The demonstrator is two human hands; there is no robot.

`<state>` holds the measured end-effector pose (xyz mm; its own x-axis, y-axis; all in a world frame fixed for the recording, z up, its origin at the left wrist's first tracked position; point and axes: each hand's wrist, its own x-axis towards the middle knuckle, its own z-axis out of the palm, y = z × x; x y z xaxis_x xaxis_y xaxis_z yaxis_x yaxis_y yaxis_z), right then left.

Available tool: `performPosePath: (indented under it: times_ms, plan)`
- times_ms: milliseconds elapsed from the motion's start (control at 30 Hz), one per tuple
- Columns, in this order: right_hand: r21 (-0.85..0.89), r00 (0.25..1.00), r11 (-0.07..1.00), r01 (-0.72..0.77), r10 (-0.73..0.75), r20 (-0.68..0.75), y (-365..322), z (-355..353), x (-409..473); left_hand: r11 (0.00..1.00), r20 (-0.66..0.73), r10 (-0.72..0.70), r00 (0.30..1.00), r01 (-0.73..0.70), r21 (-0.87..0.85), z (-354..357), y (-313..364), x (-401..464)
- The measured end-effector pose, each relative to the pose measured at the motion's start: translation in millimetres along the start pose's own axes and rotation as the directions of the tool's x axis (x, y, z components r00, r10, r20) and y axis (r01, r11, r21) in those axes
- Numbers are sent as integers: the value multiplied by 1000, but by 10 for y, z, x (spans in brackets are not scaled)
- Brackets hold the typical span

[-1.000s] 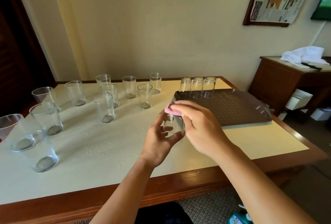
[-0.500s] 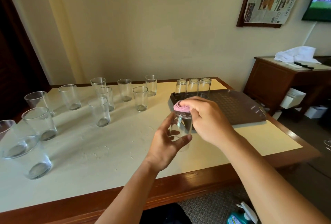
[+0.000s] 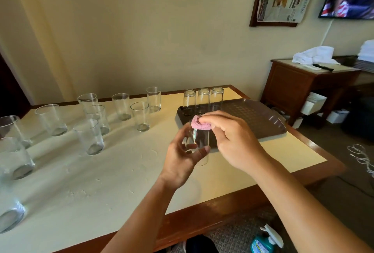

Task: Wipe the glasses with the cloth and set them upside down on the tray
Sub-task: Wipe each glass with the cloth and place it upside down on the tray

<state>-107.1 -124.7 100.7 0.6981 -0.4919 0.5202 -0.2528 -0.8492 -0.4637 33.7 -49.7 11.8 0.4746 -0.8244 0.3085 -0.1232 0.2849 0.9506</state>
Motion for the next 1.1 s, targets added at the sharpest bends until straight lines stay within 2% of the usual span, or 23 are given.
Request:
performPosePath:
  times_ms: [200, 333, 467, 600, 733, 967, 1033, 1100]
  plan:
    - [146, 960, 956, -253, 267, -84, 944, -5, 44, 997, 27, -75, 997, 75, -10, 243, -115, 428]
    - [53, 930, 936, -347, 351, -107, 1674, 117, -1, 992, 40, -126, 991, 125, 9, 491, -199, 887]
    - [-154, 947, 937, -313, 294, -131, 2193, 118, -70, 986, -4, -136, 991, 135, 100, 724, -396, 1304]
    - [-368, 964, 893, -260, 262, -47, 2593, 95, -216, 967, -1, -171, 985, 168, 192, 909, -641, 1597]
    - [-361, 982, 914, -185, 186, -33, 2793, 188, -334, 936, -2, -201, 980, 193, 296, 1040, -819, 1790]
    - [-353, 979, 913, -203, 200, -44, 2886, 240, -361, 918, 20, -182, 983, 163, 361, 1319, -942, 1912]
    - [-352, 977, 911, -212, 208, -52, 2909, 251, -369, 872, 27, -141, 990, 111, 477, 1340, -956, 1883]
    - [-349, 976, 912, -216, 204, -70, 2927, 257, -374, 764, 54, -41, 998, -4, 645, 1327, -931, 1826]
